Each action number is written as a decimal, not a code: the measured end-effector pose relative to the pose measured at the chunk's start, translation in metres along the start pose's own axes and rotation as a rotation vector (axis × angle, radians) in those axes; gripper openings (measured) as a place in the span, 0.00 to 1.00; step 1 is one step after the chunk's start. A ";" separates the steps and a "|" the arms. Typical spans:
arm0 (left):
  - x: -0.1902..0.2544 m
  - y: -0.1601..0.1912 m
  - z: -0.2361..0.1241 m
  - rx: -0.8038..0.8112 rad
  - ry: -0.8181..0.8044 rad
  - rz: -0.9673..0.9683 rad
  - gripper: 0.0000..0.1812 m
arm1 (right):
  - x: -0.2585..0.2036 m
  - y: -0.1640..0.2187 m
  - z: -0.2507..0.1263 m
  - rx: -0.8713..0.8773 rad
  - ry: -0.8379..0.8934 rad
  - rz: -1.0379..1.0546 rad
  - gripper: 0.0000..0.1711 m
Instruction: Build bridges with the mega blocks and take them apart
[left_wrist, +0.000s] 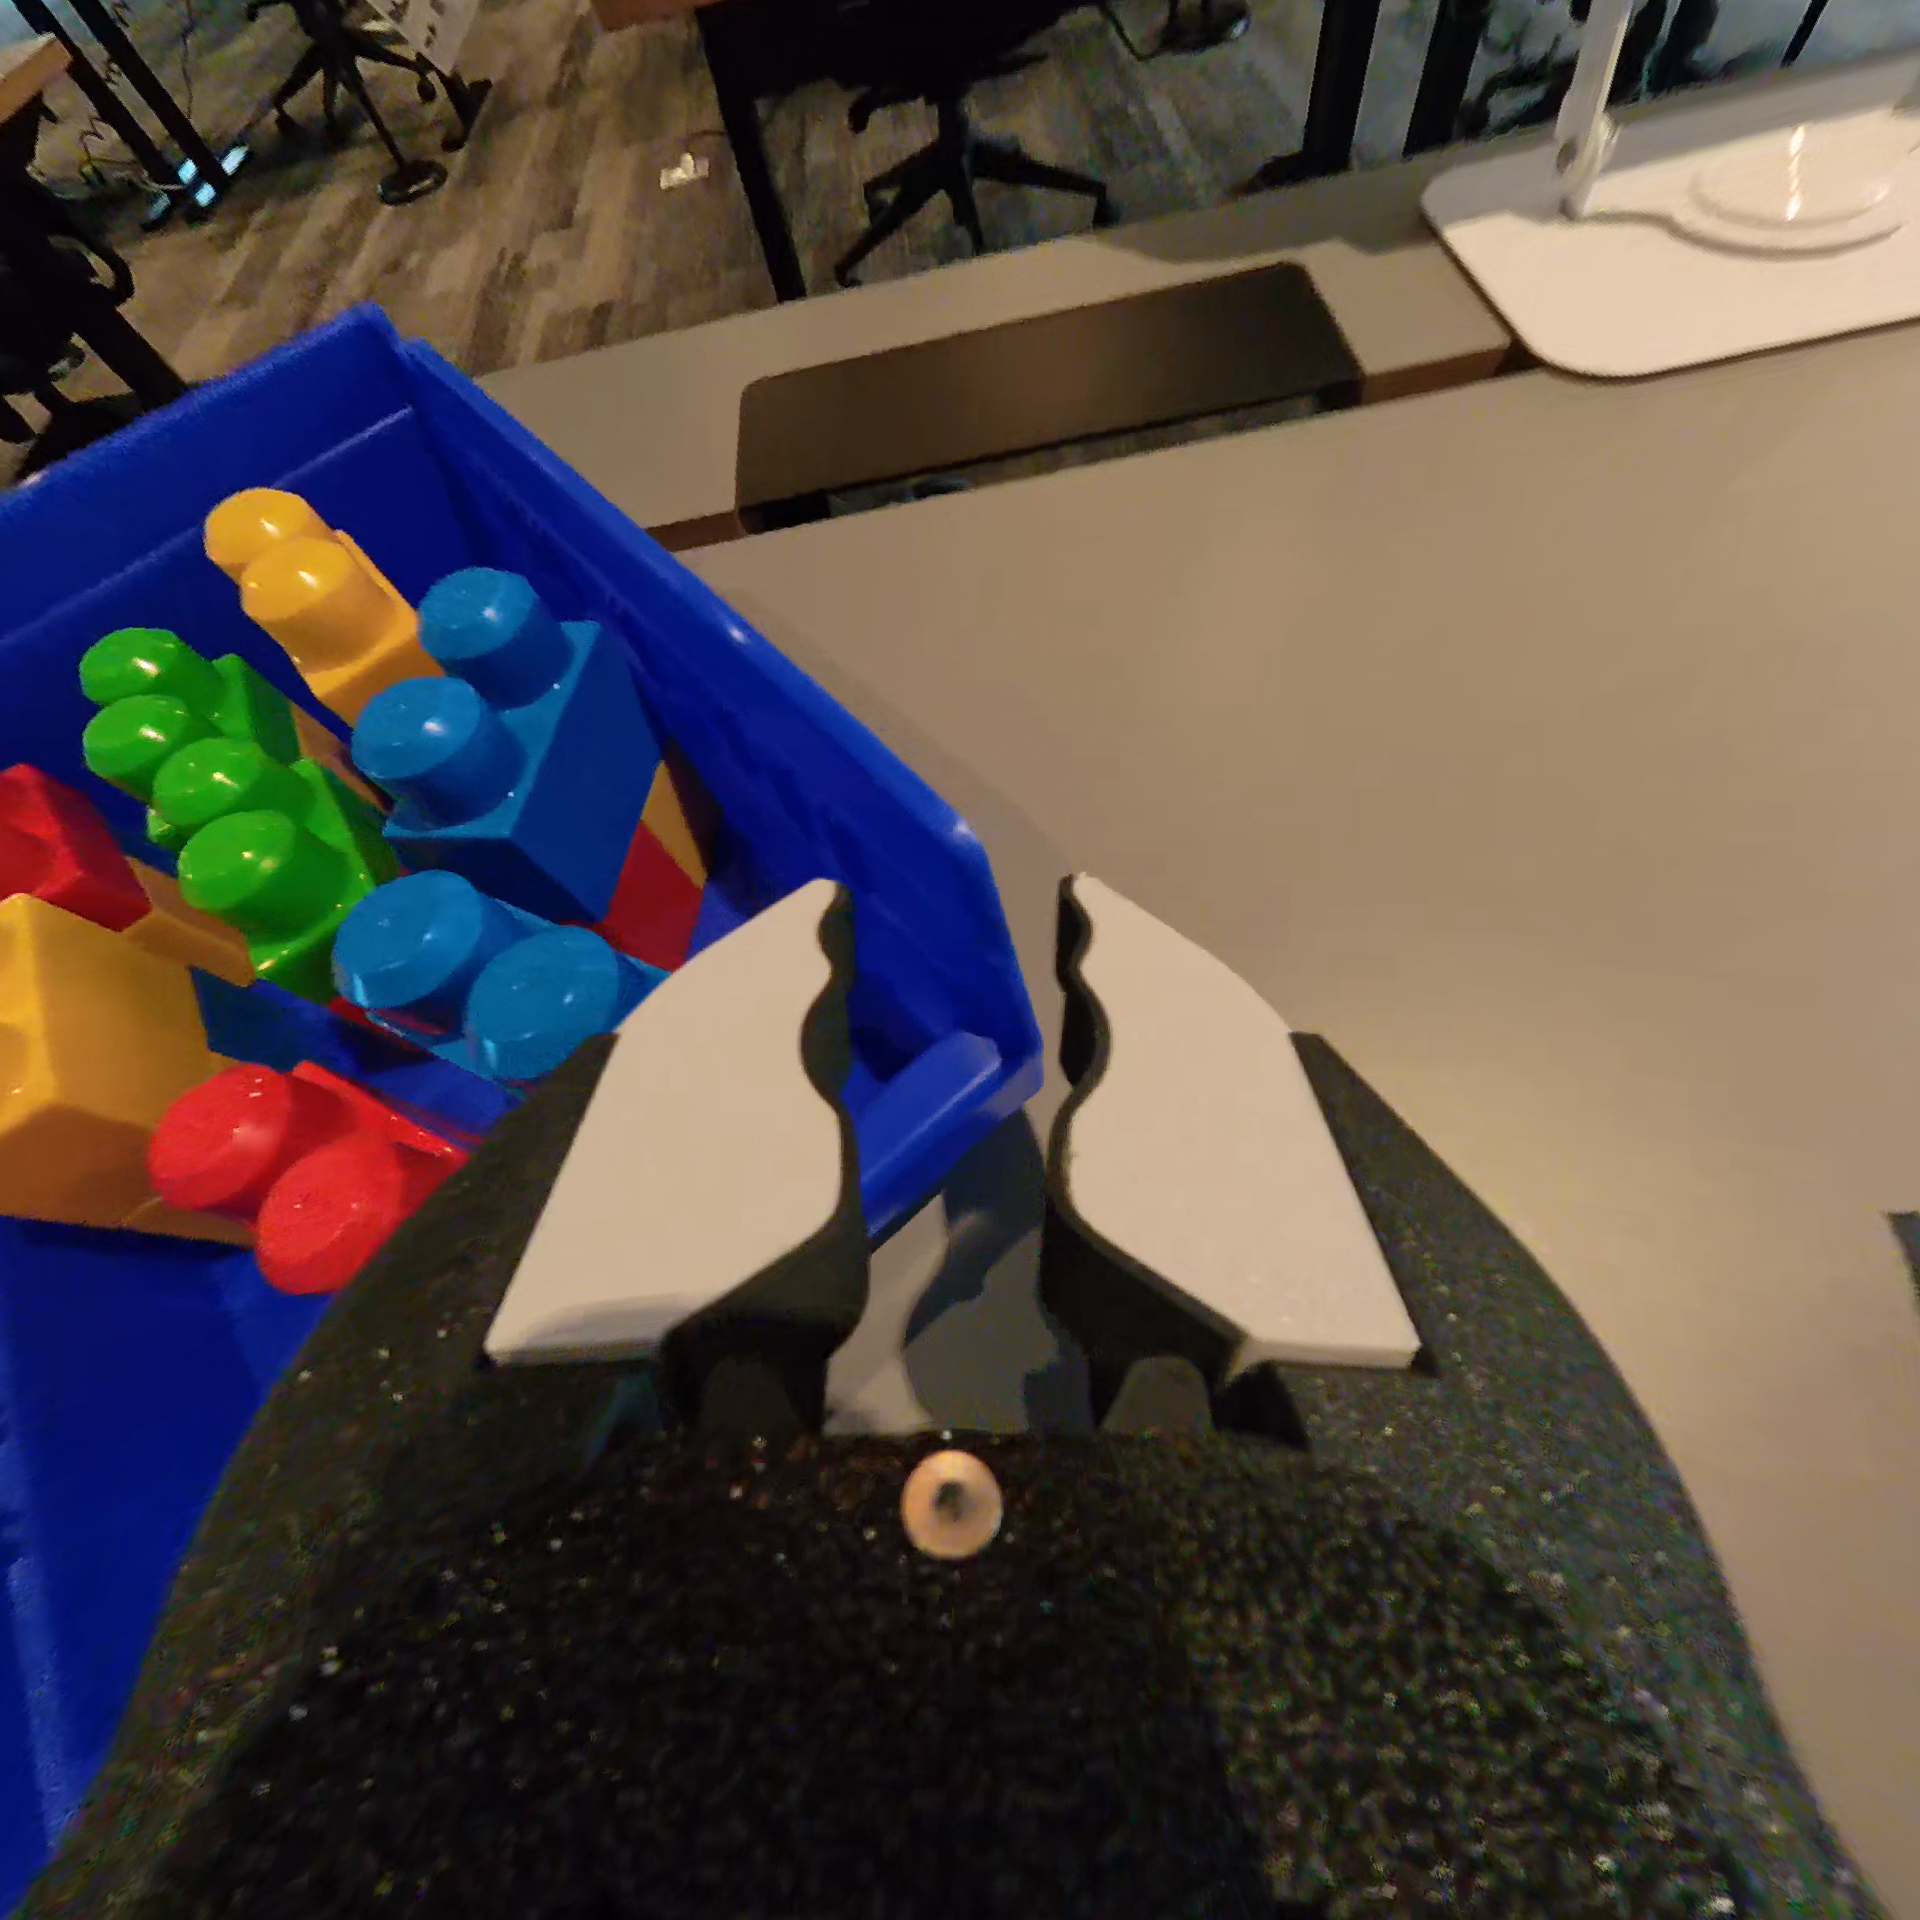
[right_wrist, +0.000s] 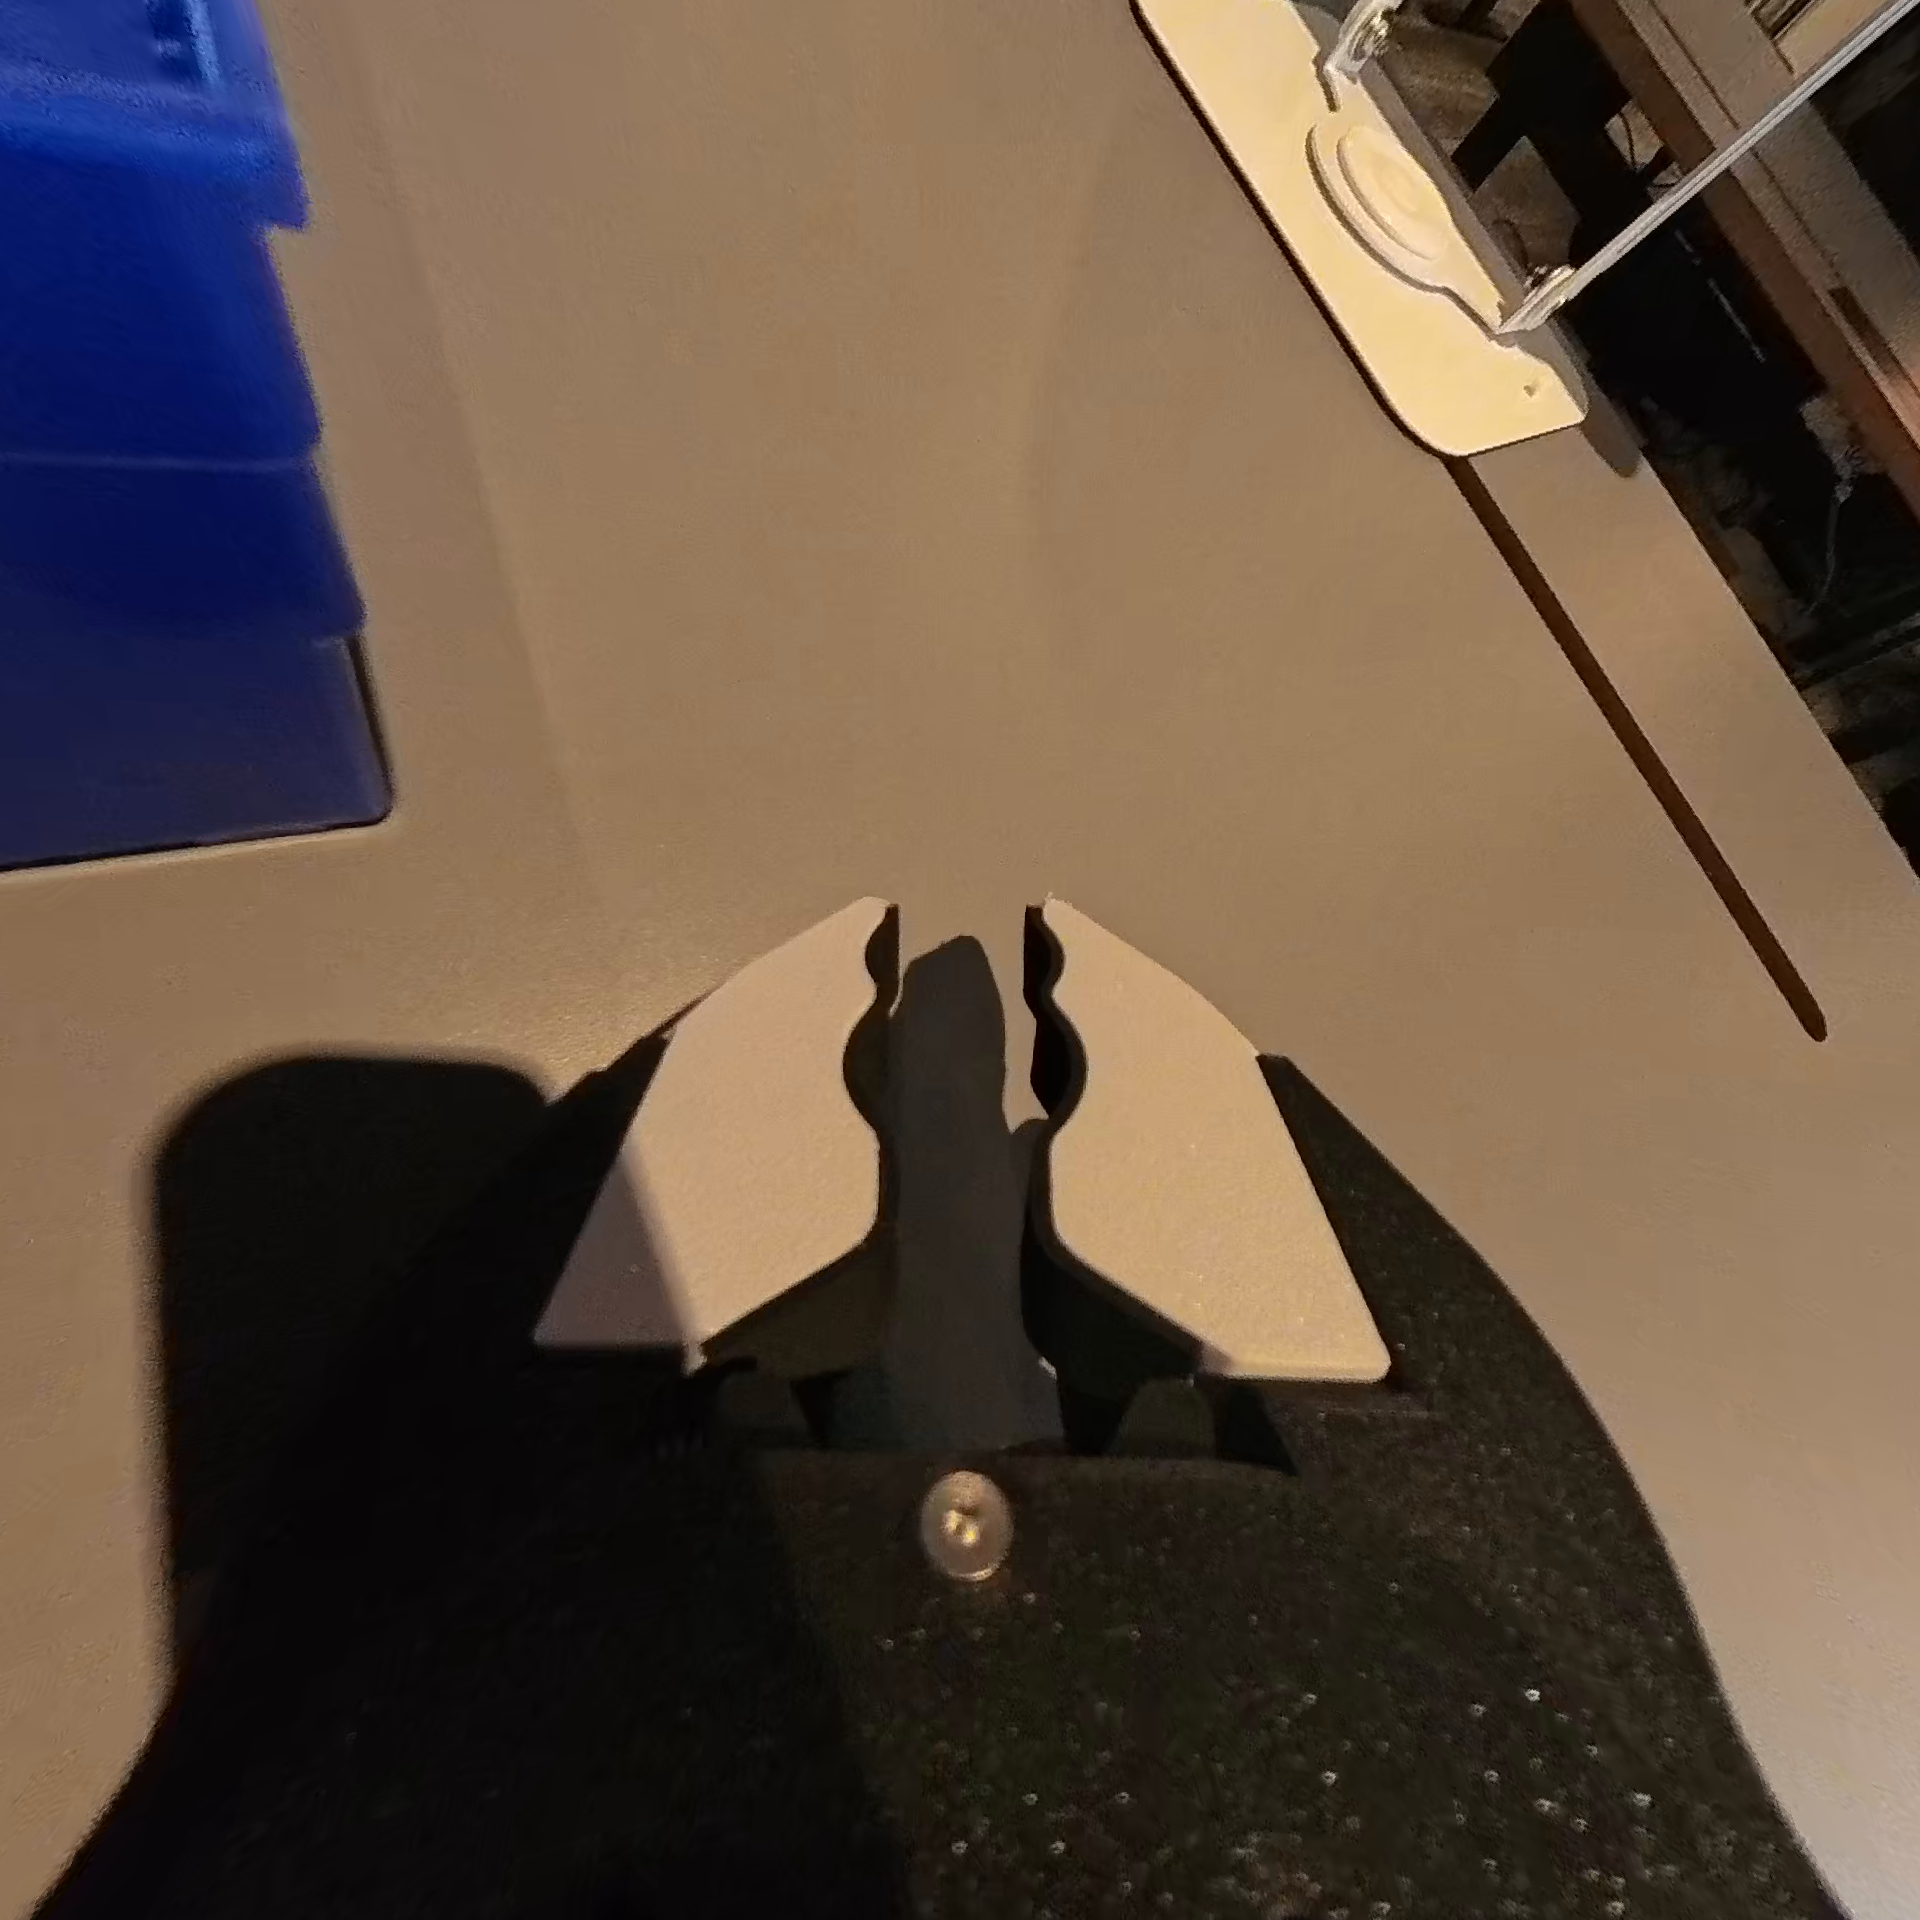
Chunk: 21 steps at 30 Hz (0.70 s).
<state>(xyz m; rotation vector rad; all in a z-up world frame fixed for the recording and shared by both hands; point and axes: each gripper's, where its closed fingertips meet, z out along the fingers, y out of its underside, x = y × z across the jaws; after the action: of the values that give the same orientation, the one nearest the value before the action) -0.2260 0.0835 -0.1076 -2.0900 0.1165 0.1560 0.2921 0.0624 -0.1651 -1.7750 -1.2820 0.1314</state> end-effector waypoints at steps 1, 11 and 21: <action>0.001 0.003 0.001 -0.019 0.005 0.015 0.14 | 0.000 0.000 0.000 0.000 0.001 -0.002 0.13; -0.026 0.024 -0.025 -0.109 0.058 -0.108 0.06 | 0.000 0.000 0.000 0.002 0.000 0.001 0.13; -0.098 0.060 -0.061 -0.087 -0.053 -0.269 0.03 | 0.001 0.000 0.000 0.001 0.005 0.008 0.13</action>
<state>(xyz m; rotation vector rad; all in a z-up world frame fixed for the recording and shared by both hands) -0.3273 0.0024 -0.1127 -2.1630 -0.2065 0.0532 0.2927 0.0632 -0.1648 -1.7787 -1.2710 0.1324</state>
